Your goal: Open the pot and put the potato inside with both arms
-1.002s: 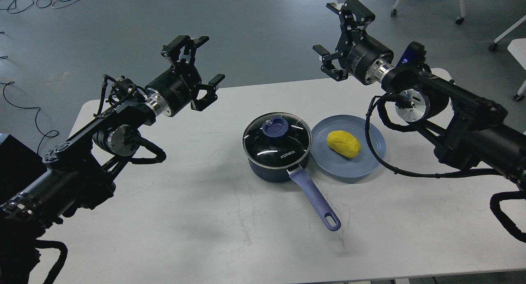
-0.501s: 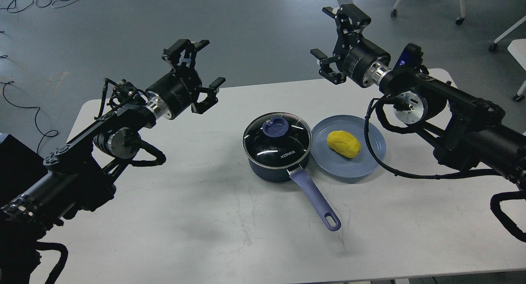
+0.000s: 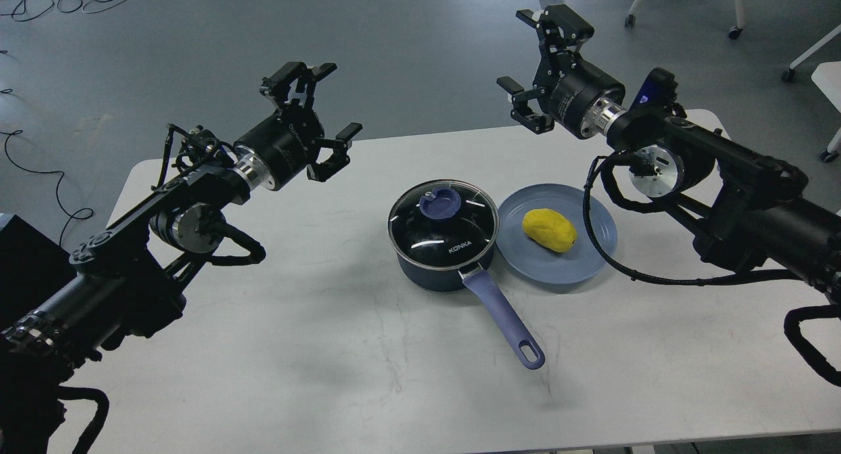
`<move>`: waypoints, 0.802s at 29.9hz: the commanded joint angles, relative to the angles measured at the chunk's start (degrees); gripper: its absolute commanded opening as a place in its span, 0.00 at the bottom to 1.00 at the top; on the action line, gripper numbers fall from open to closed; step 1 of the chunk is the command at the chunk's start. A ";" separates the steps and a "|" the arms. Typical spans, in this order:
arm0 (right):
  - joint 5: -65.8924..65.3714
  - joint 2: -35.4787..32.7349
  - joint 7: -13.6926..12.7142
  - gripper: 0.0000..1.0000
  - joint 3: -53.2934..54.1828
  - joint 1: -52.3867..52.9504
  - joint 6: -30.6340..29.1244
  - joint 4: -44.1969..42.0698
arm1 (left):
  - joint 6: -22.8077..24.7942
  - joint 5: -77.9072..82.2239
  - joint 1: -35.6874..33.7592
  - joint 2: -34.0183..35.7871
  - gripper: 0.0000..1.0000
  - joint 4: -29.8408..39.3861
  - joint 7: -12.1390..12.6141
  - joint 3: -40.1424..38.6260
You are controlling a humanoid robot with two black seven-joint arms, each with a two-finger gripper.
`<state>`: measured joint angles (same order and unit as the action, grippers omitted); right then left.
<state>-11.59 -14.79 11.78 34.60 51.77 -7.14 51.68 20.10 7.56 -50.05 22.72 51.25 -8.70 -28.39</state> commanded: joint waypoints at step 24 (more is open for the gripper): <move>-0.01 -1.47 0.00 1.00 0.03 1.49 0.02 0.09 | -1.72 5.16 -0.48 -2.06 0.98 0.25 -0.97 -0.87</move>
<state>-11.61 -15.55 11.78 34.58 53.27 -7.16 51.68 19.24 8.97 -50.20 21.61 51.42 -9.48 -29.41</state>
